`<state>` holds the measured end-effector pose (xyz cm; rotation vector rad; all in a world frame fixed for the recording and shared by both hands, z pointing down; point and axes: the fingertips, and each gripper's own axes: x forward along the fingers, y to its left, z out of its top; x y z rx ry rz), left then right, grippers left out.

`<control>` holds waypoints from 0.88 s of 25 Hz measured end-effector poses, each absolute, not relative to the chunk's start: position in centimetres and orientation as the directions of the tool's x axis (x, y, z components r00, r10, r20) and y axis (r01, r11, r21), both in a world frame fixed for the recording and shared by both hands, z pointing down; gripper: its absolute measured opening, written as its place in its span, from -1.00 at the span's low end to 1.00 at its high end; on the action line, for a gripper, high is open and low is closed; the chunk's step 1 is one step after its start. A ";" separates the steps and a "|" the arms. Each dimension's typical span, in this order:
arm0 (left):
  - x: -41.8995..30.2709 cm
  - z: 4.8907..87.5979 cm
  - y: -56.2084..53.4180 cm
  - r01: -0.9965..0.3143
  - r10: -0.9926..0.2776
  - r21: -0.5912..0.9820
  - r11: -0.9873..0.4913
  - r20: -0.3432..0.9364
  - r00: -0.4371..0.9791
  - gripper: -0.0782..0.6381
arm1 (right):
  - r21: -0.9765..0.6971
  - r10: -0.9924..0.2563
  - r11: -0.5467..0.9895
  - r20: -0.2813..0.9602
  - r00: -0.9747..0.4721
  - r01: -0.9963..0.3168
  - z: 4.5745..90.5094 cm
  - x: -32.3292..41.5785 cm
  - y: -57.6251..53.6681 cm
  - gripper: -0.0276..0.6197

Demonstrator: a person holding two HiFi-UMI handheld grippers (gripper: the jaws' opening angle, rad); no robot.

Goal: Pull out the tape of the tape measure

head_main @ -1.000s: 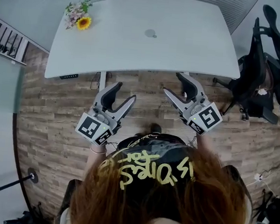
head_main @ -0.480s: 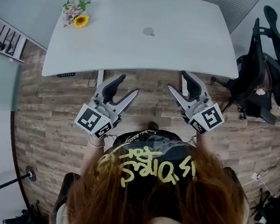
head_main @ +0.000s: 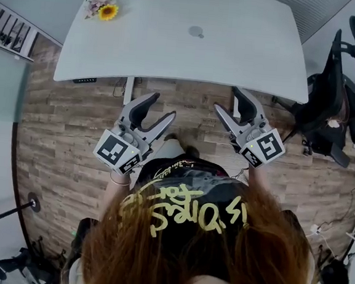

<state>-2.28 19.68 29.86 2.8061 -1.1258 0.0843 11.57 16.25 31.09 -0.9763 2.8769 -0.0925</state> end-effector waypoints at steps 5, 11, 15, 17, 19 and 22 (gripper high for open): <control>-5.1 30.3 18.2 -0.723 -0.716 0.103 -0.683 0.098 0.691 -0.13 | -0.078 -0.584 0.811 -0.077 -0.808 -0.579 31.1 9.3 14.7 -0.13; -5.0 30.6 13.9 -0.679 -0.676 0.105 -0.726 0.070 0.734 -0.13 | -0.074 -0.597 0.802 -0.059 -0.800 -0.593 31.0 8.3 12.3 -0.13; -4.0 30.2 10.0 -0.633 -0.630 0.103 -0.768 0.062 0.774 -0.13 | -0.094 -0.642 0.766 -0.044 -0.766 -0.636 31.1 9.2 8.8 -0.13; -3.9 29.9 8.0 -0.615 -0.612 0.101 -0.782 0.060 0.788 -0.13 | -0.093 -0.655 0.755 -0.051 -0.754 -0.649 30.7 9.1 7.0 -0.13; -4.1 30.0 5.9 -0.607 -0.603 0.100 -0.789 0.063 0.795 -0.13 | -0.077 -0.657 0.754 -0.052 -0.752 -0.653 30.5 8.5 5.2 -0.13; -4.8 30.1 3.1 -0.607 -0.603 0.096 -0.789 0.071 0.795 -0.13 | -0.065 -0.648 0.762 -0.046 -0.761 -0.645 30.6 7.4 2.6 -0.13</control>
